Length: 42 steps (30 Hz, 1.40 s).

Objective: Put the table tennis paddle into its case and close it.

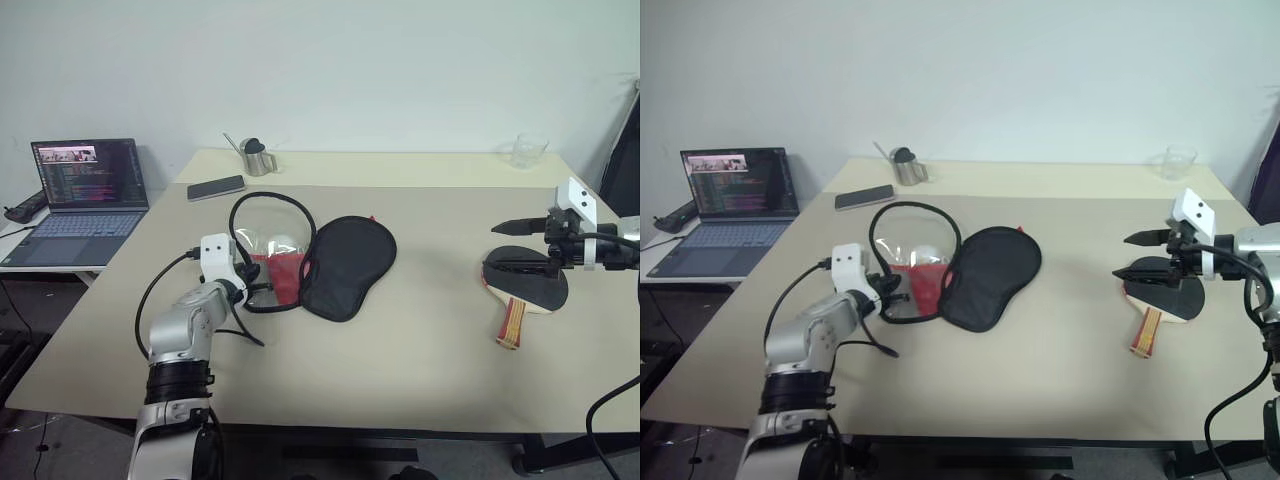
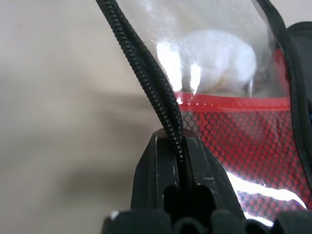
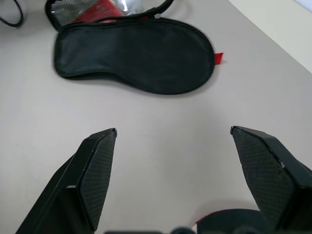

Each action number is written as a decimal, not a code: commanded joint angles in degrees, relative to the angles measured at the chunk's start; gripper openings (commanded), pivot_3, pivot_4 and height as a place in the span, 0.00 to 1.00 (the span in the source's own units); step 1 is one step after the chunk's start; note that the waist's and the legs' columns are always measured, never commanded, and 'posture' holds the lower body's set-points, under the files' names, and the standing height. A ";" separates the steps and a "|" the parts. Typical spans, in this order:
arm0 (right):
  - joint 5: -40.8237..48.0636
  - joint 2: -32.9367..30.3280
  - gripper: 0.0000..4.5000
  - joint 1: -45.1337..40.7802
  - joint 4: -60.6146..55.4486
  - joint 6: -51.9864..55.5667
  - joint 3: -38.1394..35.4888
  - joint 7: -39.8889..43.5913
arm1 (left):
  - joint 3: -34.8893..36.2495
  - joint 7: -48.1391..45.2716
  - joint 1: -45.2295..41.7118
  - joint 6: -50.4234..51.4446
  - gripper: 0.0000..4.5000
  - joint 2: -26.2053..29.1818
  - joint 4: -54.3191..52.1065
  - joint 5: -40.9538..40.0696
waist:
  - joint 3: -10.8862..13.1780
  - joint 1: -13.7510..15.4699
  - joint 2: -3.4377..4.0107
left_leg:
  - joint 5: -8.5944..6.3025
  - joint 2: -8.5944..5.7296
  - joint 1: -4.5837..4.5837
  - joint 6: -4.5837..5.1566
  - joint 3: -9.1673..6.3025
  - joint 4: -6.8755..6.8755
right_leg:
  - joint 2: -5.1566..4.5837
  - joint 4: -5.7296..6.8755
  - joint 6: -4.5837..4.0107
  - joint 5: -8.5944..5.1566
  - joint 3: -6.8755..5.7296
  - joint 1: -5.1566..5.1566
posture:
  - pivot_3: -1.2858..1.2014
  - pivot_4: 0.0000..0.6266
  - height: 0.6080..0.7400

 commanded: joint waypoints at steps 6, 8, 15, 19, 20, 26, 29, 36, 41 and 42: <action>0.46 -0.24 0.91 0.50 -2.94 -0.16 -1.55 -0.34 | -1.05 5.91 -8.84 -6.59 0.00 -4.74 7.07 1.79 | 0.02 0.07 -0.04 | 0.00 -0.01 -0.02 0.00 0.00 0.01 | -0.01 -0.01 0.01 0.00 -0.01 0.00 | 0.52 0.24 1.00; 0.58 -0.23 0.91 0.94 -3.37 -0.01 -1.73 -0.48 | -1.36 7.47 -10.44 -7.75 0.00 -6.53 8.32 2.09 | 0.02 0.09 -0.04 | 0.00 -0.01 -0.02 0.00 0.01 0.00 | -0.02 -0.01 0.01 0.01 0.00 -0.01 | 0.52 0.24 1.00; 1.23 -0.32 0.91 2.77 -5.69 1.14 -2.23 -0.88 | -5.87 13.89 -9.76 -5.91 0.00 -14.76 1.61 4.01 | 0.06 0.29 -0.10 | 0.00 -0.02 -0.06 -0.01 0.00 0.00 | -0.04 -0.05 0.03 0.01 -0.01 -0.01 | 0.52 0.24 1.00; 1.58 -0.41 0.91 3.71 -6.73 1.78 -2.38 -1.30 | -5.50 18.29 -7.23 -3.65 0.00 -17.93 -2.22 4.40 | 0.06 0.29 -0.10 | 0.00 -0.02 -0.06 -0.01 0.02 0.00 | -0.05 -0.05 0.04 0.02 0.00 -0.02 | 0.52 0.24 1.00; 1.63 -0.37 0.91 3.82 -6.83 1.85 -2.35 -1.42 | -6.03 18.21 -6.68 -3.27 0.00 -18.18 -2.48 4.56 | 0.06 0.29 -0.10 | 0.00 -0.01 -0.04 -0.01 0.04 0.00 | -0.04 -0.04 0.04 0.01 0.01 -0.01 | 0.52 0.24 1.00; 1.95 -0.09 0.91 4.08 -7.43 2.28 -2.05 -1.65 | -5.99 18.14 -6.46 -1.79 0.00 -17.97 -2.54 4.46 | 0.06 0.43 -0.11 | 0.00 -0.03 -0.04 -0.02 0.04 0.03 | -0.02 -0.01 0.04 0.02 0.01 0.00 | 0.52 0.24 1.00; 1.94 -0.01 0.91 4.41 -7.59 2.24 -2.06 -1.75 | -6.21 17.21 -6.12 -1.43 0.00 -17.77 -3.01 4.18 | 0.06 0.45 -0.11 | 0.00 -0.03 -0.04 -0.02 0.04 0.03 | -0.02 -0.03 0.04 0.02 0.01 -0.01 | 0.52 0.24 1.00; 1.75 0.46 0.91 4.67 -7.85 2.52 -1.83 -2.30 | -7.74 15.81 -5.19 1.04 0.17 -18.38 -4.68 3.80 | 0.07 0.52 -0.12 | 0.00 -0.03 -0.05 -0.02 0.04 0.03 | -0.03 -0.03 0.04 0.02 0.01 0.00 | 0.52 0.24 1.00; 1.13 0.25 0.91 5.95 -8.41 2.83 -1.81 -3.78 | -7.65 15.15 -4.71 3.12 0.56 -17.05 -5.16 4.09 | 0.07 0.53 -0.12 | 0.00 -0.02 -0.04 -0.02 0.03 0.02 | -0.03 -0.03 0.04 0.02 0.01 0.00 | 0.52 0.24 1.00; 1.35 0.09 0.91 6.64 -9.06 3.16 -2.13 -4.04 | -7.96 13.83 -4.48 4.09 0.64 -15.83 -5.71 3.90 | 0.07 0.53 -0.12 | 0.00 -0.02 -0.04 -0.02 0.04 0.02 | -0.03 -0.03 0.04 0.02 0.01 0.00 | 0.52 0.24 1.00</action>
